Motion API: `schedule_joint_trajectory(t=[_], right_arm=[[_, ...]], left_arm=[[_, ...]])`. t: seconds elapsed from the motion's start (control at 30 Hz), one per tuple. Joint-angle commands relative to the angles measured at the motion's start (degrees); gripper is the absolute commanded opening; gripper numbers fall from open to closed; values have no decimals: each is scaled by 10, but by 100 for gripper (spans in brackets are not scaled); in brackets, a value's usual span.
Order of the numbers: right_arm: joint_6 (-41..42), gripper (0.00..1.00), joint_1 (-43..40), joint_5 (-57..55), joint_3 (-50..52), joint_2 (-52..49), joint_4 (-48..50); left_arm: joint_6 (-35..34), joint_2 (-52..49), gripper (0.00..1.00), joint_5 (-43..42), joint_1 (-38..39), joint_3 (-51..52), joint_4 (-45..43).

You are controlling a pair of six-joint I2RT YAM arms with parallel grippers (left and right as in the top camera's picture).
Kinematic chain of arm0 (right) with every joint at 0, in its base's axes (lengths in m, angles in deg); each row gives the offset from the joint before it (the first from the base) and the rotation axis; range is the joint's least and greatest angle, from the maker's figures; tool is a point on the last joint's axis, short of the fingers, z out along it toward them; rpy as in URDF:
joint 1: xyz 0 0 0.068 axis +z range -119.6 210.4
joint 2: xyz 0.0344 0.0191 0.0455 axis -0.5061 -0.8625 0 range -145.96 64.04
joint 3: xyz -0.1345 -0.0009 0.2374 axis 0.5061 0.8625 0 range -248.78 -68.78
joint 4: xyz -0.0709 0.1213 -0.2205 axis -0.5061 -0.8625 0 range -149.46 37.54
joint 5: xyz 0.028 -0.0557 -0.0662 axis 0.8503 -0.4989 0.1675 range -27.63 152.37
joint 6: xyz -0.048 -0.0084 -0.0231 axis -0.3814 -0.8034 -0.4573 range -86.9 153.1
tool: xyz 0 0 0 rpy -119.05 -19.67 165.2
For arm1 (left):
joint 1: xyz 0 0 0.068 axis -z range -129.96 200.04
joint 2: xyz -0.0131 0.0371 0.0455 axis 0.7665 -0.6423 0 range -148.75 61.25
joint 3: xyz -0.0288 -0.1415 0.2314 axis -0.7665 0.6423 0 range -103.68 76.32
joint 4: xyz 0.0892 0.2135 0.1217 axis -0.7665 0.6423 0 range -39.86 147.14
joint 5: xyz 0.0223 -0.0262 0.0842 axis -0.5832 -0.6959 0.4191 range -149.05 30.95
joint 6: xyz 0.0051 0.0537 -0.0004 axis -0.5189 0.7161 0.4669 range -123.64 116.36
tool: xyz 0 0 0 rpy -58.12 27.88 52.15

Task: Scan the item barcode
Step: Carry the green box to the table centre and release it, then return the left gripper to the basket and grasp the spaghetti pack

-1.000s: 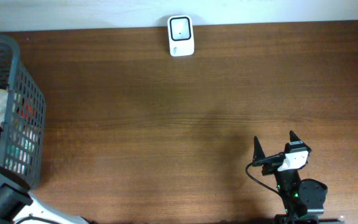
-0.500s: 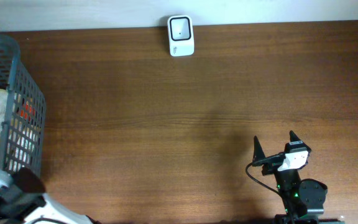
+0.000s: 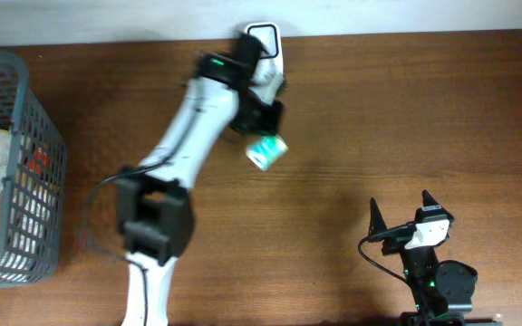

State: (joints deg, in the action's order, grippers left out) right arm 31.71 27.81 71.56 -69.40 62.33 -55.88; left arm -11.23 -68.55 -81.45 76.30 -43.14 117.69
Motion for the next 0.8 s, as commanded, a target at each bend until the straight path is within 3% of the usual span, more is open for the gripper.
schedule_joint_trajectory(t=[0.0, 0.03, 0.07, 0.1, 0.2, 0.27, 0.3, 0.37, 0.47, 0.63, 0.77], right_arm=[[5, 99, -3, 7, 3, 2, -2], [5, 99, -3, 7, 3, 2, -2], [5, 99, -3, 7, 3, 2, -2], [5, 99, -3, 7, 3, 2, -2], [5, 99, -3, 7, 3, 2, -2], [5, 99, -3, 7, 3, 2, -2], [5, 99, -3, 7, 3, 2, -2], [5, 99, -3, 7, 3, 2, -2], [5, 99, -3, 7, 3, 2, -2], [5, 99, -3, 7, 3, 2, -2], [5, 99, -3, 7, 3, 2, -2]], left_arm=[[-37, -46, 0, -10, 45, 6, -8], [-37, -51, 20, -10, 56, 6, -17], [-34, -51, 55, -7, 63, 5, -27], [-28, -50, 69, 1, 64, -15, -21], [-26, -46, 82, 83, 32, -154, 64], [-16, -44, 89, 118, -20, -318, 144], [-16, -44, 100, 135, -54, -417, 183], [-16, -44, 99, 147, -131, -586, 251], [-17, 7, 86, 113, -224, -599, 287], [-1, 22, 87, 134, -257, -599, 292], [-7, 37, 84, 163, -326, -599, 292]])
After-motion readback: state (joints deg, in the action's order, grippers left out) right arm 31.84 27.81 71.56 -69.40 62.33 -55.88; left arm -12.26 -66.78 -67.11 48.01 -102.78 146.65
